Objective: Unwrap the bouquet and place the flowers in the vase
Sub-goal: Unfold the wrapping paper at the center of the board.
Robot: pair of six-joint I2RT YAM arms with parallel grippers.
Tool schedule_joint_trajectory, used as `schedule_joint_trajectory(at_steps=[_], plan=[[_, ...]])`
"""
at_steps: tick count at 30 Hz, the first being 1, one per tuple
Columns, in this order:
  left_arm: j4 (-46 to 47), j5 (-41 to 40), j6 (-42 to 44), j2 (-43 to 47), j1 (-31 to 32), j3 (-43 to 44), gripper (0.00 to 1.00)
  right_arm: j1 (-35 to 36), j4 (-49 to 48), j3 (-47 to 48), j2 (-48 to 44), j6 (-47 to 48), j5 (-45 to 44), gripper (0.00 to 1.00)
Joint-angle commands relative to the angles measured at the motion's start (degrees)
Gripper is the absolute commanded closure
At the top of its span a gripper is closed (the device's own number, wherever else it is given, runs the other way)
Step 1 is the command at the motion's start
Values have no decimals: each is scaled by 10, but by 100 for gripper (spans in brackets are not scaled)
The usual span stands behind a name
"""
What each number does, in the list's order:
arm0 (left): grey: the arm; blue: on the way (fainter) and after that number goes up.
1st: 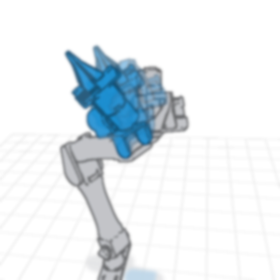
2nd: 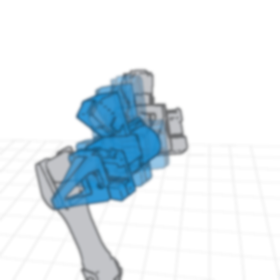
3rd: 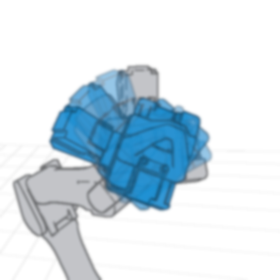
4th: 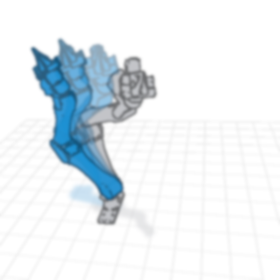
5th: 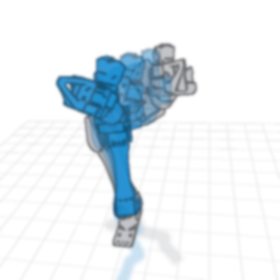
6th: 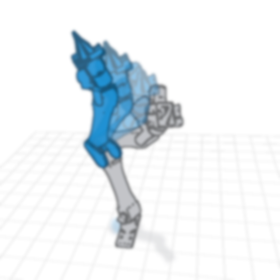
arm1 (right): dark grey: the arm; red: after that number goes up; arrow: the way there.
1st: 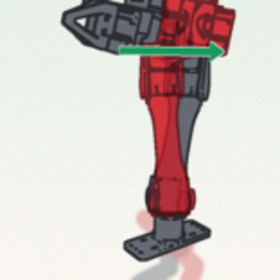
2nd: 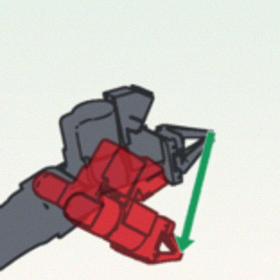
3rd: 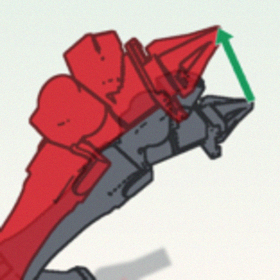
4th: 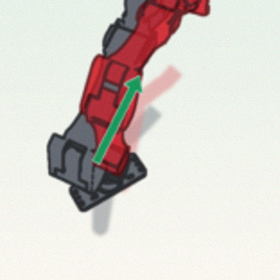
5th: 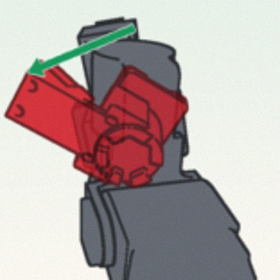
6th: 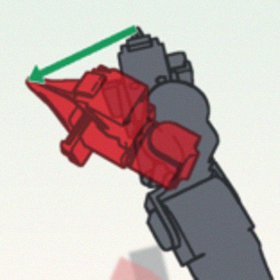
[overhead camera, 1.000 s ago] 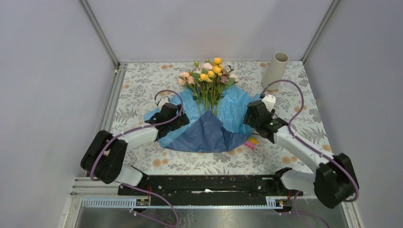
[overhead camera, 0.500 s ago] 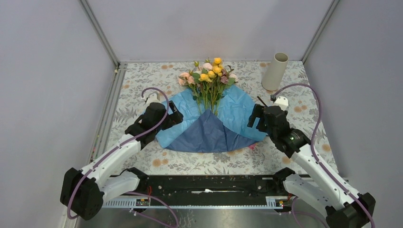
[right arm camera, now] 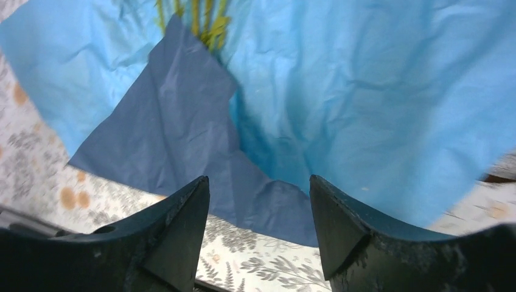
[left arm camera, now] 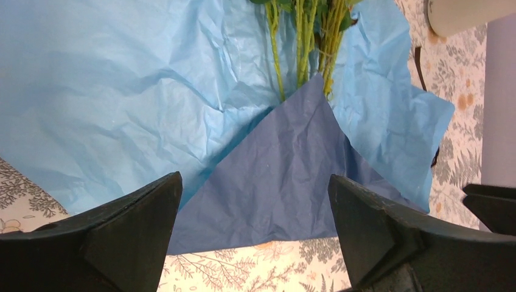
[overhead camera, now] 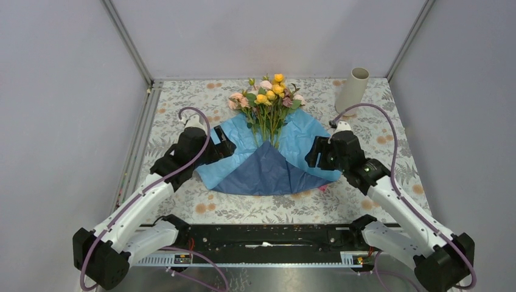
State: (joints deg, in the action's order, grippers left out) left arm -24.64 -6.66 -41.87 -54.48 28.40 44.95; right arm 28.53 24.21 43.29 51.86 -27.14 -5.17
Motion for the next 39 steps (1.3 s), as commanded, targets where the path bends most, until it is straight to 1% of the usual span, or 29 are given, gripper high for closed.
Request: schedule_joint_trajectory(at_steps=[1,3,6,10,14,19,23,26,28,31,35,39], plan=[[0,59,13,-4,-3,19,1,0,-91,-18,50,-20,139,33],[-9,97,22,-9,-3,33,1,0,-119,-20,81,-20,171,32],[-44,134,50,-14,-3,73,1,0,-144,-7,128,-12,187,32],[-89,145,96,-29,-4,116,1,1,-181,18,191,-3,216,29],[-87,126,124,-35,-8,108,1,0,-200,43,246,17,212,26],[-64,137,141,-53,-9,88,1,0,-190,64,290,50,204,24],[-49,153,133,-62,-12,79,1,0,-189,63,311,58,216,24],[-40,145,114,-60,-12,68,2,0,-190,59,321,60,223,24],[-15,145,87,-61,-12,45,2,0,-191,56,327,62,224,24],[48,158,44,-72,-12,9,2,0,-196,52,335,63,229,26],[101,156,23,-117,-12,-3,2,0,-195,55,347,64,245,29],[136,124,20,-186,-18,23,2,0,-209,49,348,64,272,30]])
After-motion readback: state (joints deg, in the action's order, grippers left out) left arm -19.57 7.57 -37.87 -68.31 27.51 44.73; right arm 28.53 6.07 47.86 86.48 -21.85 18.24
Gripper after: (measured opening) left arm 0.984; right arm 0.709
